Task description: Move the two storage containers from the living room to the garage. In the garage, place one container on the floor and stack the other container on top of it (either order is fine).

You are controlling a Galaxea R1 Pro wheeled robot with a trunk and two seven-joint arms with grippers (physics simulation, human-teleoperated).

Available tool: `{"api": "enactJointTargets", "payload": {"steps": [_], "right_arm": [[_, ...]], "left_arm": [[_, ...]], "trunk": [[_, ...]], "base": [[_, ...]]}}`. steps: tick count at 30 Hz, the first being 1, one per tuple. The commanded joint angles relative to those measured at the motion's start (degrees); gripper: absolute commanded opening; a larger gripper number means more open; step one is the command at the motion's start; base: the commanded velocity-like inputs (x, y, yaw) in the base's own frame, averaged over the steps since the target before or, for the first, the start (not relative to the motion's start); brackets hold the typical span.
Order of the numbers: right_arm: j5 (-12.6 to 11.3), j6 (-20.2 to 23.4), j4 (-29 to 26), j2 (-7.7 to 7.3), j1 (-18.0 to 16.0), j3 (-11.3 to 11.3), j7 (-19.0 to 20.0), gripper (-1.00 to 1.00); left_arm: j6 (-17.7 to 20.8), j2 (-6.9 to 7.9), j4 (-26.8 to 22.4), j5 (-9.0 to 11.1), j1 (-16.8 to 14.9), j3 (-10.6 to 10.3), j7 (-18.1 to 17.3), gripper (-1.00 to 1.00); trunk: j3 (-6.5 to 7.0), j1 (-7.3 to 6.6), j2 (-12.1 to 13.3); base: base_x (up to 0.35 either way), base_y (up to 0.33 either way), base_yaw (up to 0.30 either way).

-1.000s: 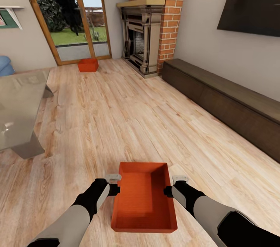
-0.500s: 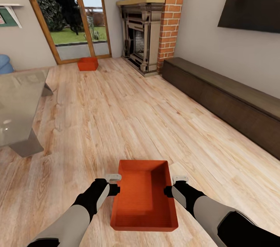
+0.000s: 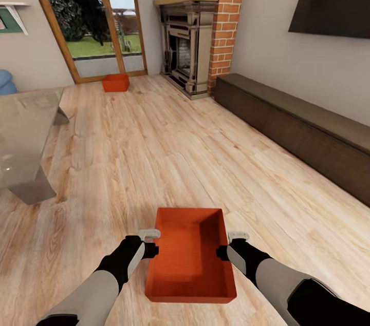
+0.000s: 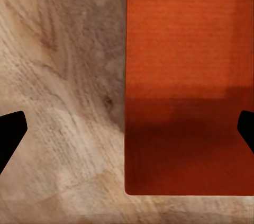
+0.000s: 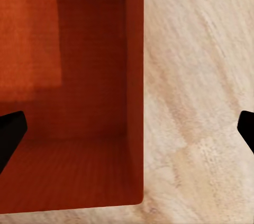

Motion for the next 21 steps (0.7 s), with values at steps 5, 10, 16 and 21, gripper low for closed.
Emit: {"api": "enactJointTargets", "payload": {"steps": [5, 10, 16, 21], "right_arm": [[-0.5, 0.4, -0.2, -0.14, 0.0, 0.5, -0.4, 1.0], [-0.4, 0.8, -0.9, -0.18, -0.9, 0.5, -0.4, 1.0], [-0.4, 0.9, -1.0, -0.26, -1.7, 0.6, -0.4, 1.0], [-0.4, 0.9, -0.9, -0.2, -1.7, 0.6, -0.4, 1.0]], "left_arm": [[0.2, -0.06, -0.1, -0.2, 0.0, 0.3, 0.0, 1.0], [0.2, -0.06, -0.2, -0.3, 0.0, 0.3, 0.1, 1.0], [0.2, -0.06, -0.4, -0.2, 0.0, 0.3, 0.1, 1.0], [0.2, -0.06, -0.5, -0.2, 0.0, 0.3, 0.0, 1.0]], "trunk": [[-0.95, 1.1, -2.0], [-1.67, 1.97, -3.6], [-2.2, 2.63, -4.8], [-3.1, 3.73, -6.9]], "base": [[0.0, 0.0, 0.0], [0.0, 0.0, 0.0], [0.0, 0.0, 0.0], [0.0, 0.0, 0.0]]}}
